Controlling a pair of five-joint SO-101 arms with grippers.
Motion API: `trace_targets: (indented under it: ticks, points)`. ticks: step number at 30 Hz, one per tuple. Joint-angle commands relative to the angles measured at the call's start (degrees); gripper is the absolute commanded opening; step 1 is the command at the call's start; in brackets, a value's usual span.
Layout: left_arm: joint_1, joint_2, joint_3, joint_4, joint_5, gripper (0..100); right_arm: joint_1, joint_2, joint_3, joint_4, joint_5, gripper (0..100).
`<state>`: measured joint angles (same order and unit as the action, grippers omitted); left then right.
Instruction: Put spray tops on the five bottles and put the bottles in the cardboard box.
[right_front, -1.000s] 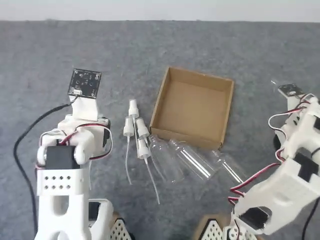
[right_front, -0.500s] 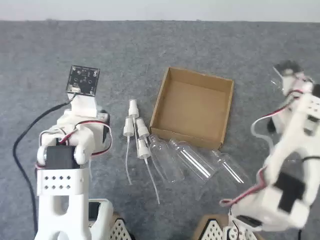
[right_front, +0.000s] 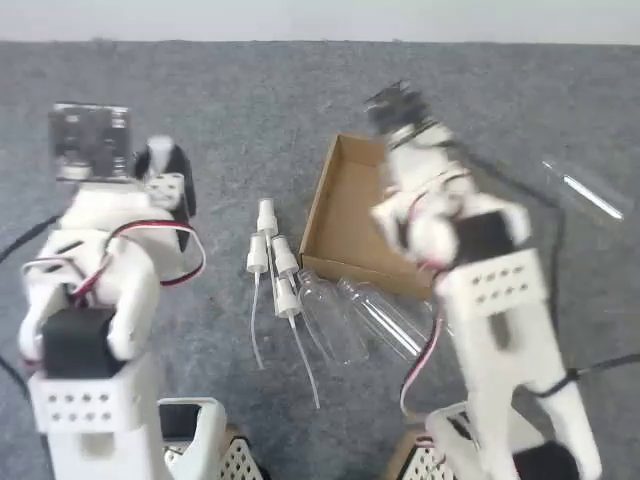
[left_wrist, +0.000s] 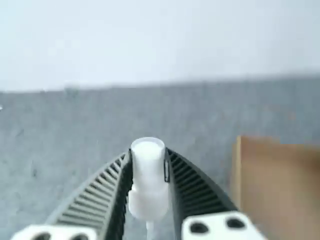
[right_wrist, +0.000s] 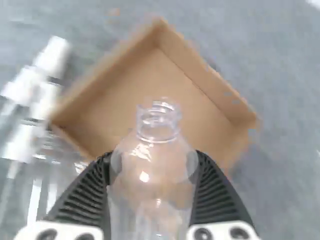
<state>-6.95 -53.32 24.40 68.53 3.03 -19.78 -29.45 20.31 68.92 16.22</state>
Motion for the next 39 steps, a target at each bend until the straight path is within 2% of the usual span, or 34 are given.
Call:
trace_targets:
  ticks: [1, 6, 10, 14, 19, 24, 32, 39]
  points:
    - [-0.18, -0.26, -9.27, -0.18, 6.15, 1, -9.63, -6.99, 7.03, -10.24, -1.76, 0.6]
    - [-0.18, 0.18, -12.35, -5.36, 10.46, 1, -15.52, -7.34, 12.31, -15.25, -2.46, 0.6]
    - [-0.09, -0.09, -11.56, -9.05, 10.73, 1, -15.78, -7.43, 12.57, -15.16, -3.34, 0.6]
    - [-0.09, -0.09, -10.24, -9.23, 14.95, 1, -15.69, -7.96, 12.57, -15.34, -3.16, 0.6]
    - [-0.09, -0.26, -8.04, -9.32, 15.56, 1, -15.87, -7.96, 13.8, -16.31, -3.16, 0.6]
    - [-0.09, -0.26, -7.69, -9.41, 15.56, 1, -17.89, -8.04, 16.62, -22.9, -3.16, 0.6]
    - [0.0, -0.26, -7.69, -10.55, 17.41, 1, -25.27, -8.04, 28.13, -43.74, -3.6, 0.6]
    - [2.29, -0.26, -7.96, -12.57, 18.81, 1, -26.59, -8.04, 30.15, -45.67, -3.6, 0.6]
